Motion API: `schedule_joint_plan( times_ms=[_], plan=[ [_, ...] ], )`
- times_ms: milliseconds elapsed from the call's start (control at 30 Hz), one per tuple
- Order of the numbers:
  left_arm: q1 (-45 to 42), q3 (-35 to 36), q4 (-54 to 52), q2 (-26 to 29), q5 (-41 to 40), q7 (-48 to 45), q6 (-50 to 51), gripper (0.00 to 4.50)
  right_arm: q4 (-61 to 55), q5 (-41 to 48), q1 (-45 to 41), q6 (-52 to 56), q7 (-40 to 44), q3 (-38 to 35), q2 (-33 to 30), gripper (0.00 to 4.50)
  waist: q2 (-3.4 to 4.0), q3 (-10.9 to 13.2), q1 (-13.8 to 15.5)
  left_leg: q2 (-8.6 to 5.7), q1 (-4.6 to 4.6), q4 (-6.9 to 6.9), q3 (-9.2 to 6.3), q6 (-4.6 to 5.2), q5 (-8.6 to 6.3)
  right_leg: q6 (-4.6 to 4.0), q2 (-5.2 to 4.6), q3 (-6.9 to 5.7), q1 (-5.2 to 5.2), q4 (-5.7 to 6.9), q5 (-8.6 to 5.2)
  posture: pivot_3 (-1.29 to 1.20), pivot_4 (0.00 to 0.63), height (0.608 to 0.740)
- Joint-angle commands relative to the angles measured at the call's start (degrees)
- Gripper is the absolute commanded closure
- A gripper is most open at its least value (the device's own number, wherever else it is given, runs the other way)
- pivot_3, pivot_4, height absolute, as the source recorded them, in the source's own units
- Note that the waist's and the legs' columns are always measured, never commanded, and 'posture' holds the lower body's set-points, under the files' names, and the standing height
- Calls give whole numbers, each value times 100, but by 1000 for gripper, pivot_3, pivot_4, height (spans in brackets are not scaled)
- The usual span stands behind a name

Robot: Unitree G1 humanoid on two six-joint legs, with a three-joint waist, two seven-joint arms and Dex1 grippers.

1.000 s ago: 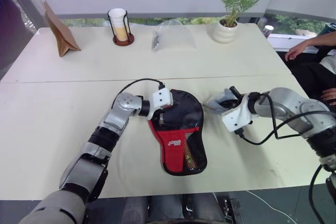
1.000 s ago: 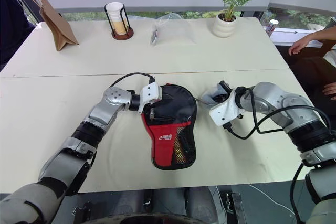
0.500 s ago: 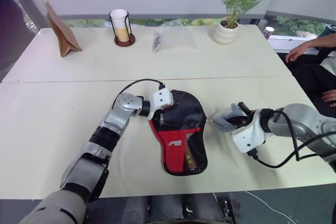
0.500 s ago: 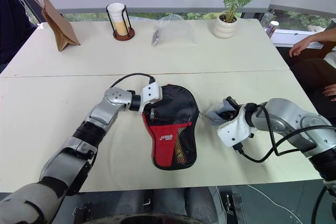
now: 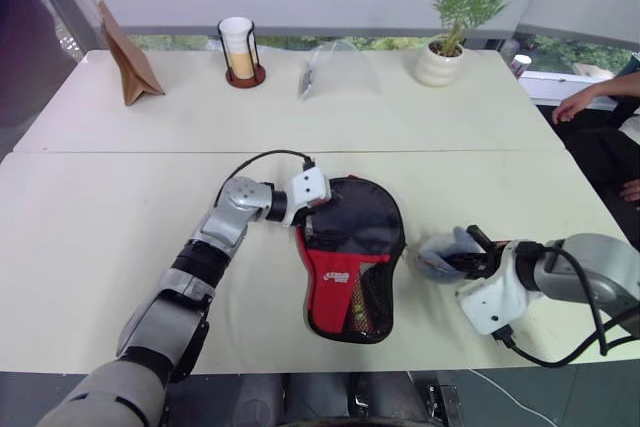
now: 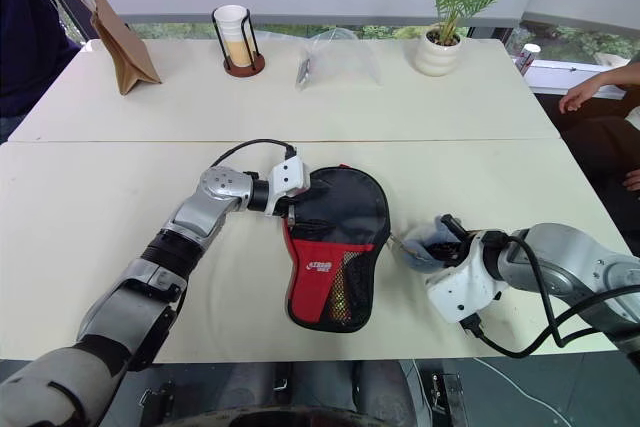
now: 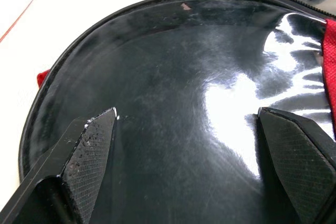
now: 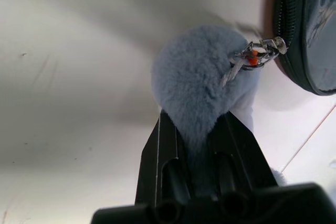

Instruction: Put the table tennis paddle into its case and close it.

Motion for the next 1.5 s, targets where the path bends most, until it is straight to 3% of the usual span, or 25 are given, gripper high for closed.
schedule_joint_plan(
  times_ms=[33,300,533,767,900,967,1100,1200,1333,1500],
  plan=[
    [116,-189,359,72,314,88,82,0,0,-211,-286,-99,-240,229,345,4298,1,-3,-15,0,2,0,1,0,0,11,0,0,0,0,-6,0,150,740],
    [52,-218,435,69,327,44,50,0,37,-283,-588,-979,-349,749,547,4298,-5,-9,-136,1,9,1,-4,0,0,10,-1,0,8,3,-4,0,150,740],
    [95,-270,381,62,343,21,58,0,-158,-42,-216,-1236,120,874,144,4298,-6,-10,-128,1,8,-1,-4,0,0,9,1,0,7,2,-5,0,150,740],
    [136,-294,335,62,346,27,70,0,-641,643,367,-551,759,572,-342,4298,-9,-11,-99,-2,5,-2,-6,7,-5,-6,-4,-2,12,-3,-7,0,150,740],
    [152,-309,333,48,348,28,59,0,-1247,2250,859,1074,1746,343,-600,4298,-9,-11,0,-4,4,-2,-7,10,-7,-6,-6,-2,12,-5,-8,0,150,740],
    [145,-312,347,36,348,29,53,0,-1266,3176,462,2089,2233,352,-484,4298,-10,-11,26,-3,4,-2,-9,10,-7,-7,-6,-4,13,-5,-8,0,150,740],
    [134,-328,367,16,349,16,40,0,-511,4064,-1254,3530,3152,778,144,4298,-10,-10,-3,0,6,0,-21,10,-8,-11,-6,-6,10,-4,-4,0,150,740],
    [135,-335,354,4,348,1,48,0,-61,4558,-2084,4428,3833,1122,455,4298,-9,-9,1,2,6,0,-21,10,-7,-14,-6,-6,5,1,-1,0,150,740],
    [165,-334,281,-5,340,-8,92,0,208,5538,-2826,5545,4051,1985,322,4298,-7,-10,15,3,-2,-1,-20,10,-8,-20,-7,-6,-4,0,1,0,150,740],
    [213,-328,168,10,348,33,175,0,189,6064,-3147,5975,4051,3182,-20,4298,-6,-9,17,2,-12,-2,-17,10,-8,-21,-16,-5,-16,0,1,0,150,740]
  ],
)
